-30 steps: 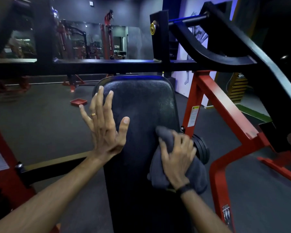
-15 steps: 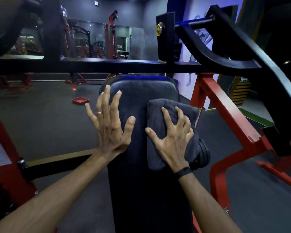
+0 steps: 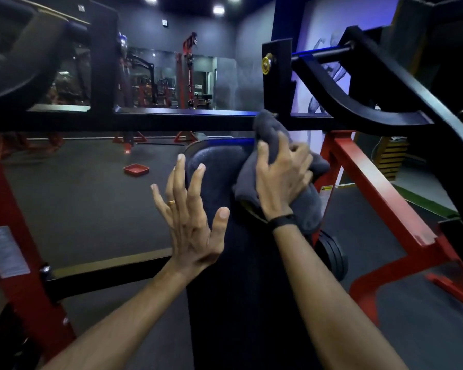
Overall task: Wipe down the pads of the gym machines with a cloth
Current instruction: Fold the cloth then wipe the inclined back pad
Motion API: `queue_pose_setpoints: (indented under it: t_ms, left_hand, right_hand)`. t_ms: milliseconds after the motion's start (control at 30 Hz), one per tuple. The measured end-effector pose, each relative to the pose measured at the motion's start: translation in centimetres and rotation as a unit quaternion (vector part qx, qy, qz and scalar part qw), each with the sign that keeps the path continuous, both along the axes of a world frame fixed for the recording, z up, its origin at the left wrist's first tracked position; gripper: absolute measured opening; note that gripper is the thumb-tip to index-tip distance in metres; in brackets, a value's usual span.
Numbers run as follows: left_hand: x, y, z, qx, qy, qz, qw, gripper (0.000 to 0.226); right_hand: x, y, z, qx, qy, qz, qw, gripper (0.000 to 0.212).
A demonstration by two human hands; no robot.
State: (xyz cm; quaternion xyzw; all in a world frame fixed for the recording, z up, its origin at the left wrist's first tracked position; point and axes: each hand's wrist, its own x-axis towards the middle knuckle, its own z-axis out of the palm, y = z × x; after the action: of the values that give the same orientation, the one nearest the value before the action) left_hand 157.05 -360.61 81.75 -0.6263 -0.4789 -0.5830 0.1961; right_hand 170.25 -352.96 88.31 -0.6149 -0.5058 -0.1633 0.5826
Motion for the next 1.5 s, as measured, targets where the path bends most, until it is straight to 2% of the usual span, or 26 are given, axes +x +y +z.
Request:
queue_pose_setpoints:
  t_ms: [100,233,300,333,433,500,567,633,700,800,900,967,1067,1233,1333,1500]
  left_hand:
    - [-0.2,0.1,0.2,0.021,-0.016,-0.002,1.000,0.075]
    - [-0.2,0.0,0.1,0.037,-0.009,-0.010,0.999,0.079]
    - [-0.2,0.0,0.0,0.035,-0.001,-0.017,0.999,0.079]
    - [-0.2,0.0,-0.1,0.033,0.001,-0.017,0.999,0.079]
    - [-0.1,0.1,0.0,0.028,-0.004,-0.008,1.000,0.080]
    - [0.0,0.1,0.1,0.024,-0.002,-0.006,1.000,0.080]
    - [0.0,0.0,0.1,0.025,-0.001,-0.004,1.000,0.080]
    - [-0.1,-0.1,0.0,0.026,-0.002,-0.006,1.000,0.080]
    - [-0.2,0.0,0.0,0.034,0.002,-0.001,0.999,0.079]
    - [-0.3,0.0,0.1,0.049,0.003,0.007,0.999,0.079]
    - [-0.2,-0.2,-0.2,0.056,0.015,-0.006,0.998,0.079]
    - [-0.2,-0.2,-0.1,0.051,0.002,-0.011,0.999,0.080]
    - [-0.4,0.0,0.0,0.047,-0.028,-0.008,0.998,0.079]
    - [-0.4,0.1,-0.1,0.048,-0.061,-0.035,0.996,0.082]
    - [-0.4,0.1,0.0,0.048,-0.095,-0.052,0.993,0.084]
    - [-0.6,-0.1,0.3,0.071,-0.153,-0.070,0.983,0.083]
  right_hand:
    - [-2.7,-1.4,-0.6,0.047,-0.082,0.033,0.995,0.039]
    - [-0.4,-7.1,-10.2,0.059,-0.226,0.126,0.964,0.040]
    - [3.2,-8.4,-14.4,0.051,-0.240,0.123,0.962,0.038]
    - [5.1,-8.2,-15.0,0.043,-0.219,0.113,0.968,0.037]
    - [8.0,-4.4,-11.6,0.030,-0.099,0.051,0.993,0.034]
    - [7.2,-1.3,-6.1,0.043,-0.013,0.028,0.999,0.037]
    - [4.4,0.9,-0.9,0.041,0.021,0.028,0.999,0.039]
    - [0.7,1.0,1.6,0.050,-0.044,0.027,0.997,0.038]
    - [-2.9,-0.8,1.5,0.072,-0.126,0.054,0.988,0.040]
    - [-4.3,-3.9,-2.3,0.082,-0.198,0.122,0.969,0.041]
    - [-0.9,-5.5,-6.9,0.090,-0.252,0.157,0.951,0.039]
    - [2.1,-5.7,-8.6,0.098,-0.244,0.131,0.956,0.037]
    - [4.5,-4.1,-8.0,0.084,-0.174,0.082,0.978,0.034]
    - [1.0,-0.8,-1.0,0.064,-0.062,0.041,0.995,0.034]
    - [-3.7,-0.9,1.8,0.055,-0.126,0.053,0.989,0.034]
    - [-8.6,-3.0,2.6,0.046,-0.237,0.074,0.968,0.032]
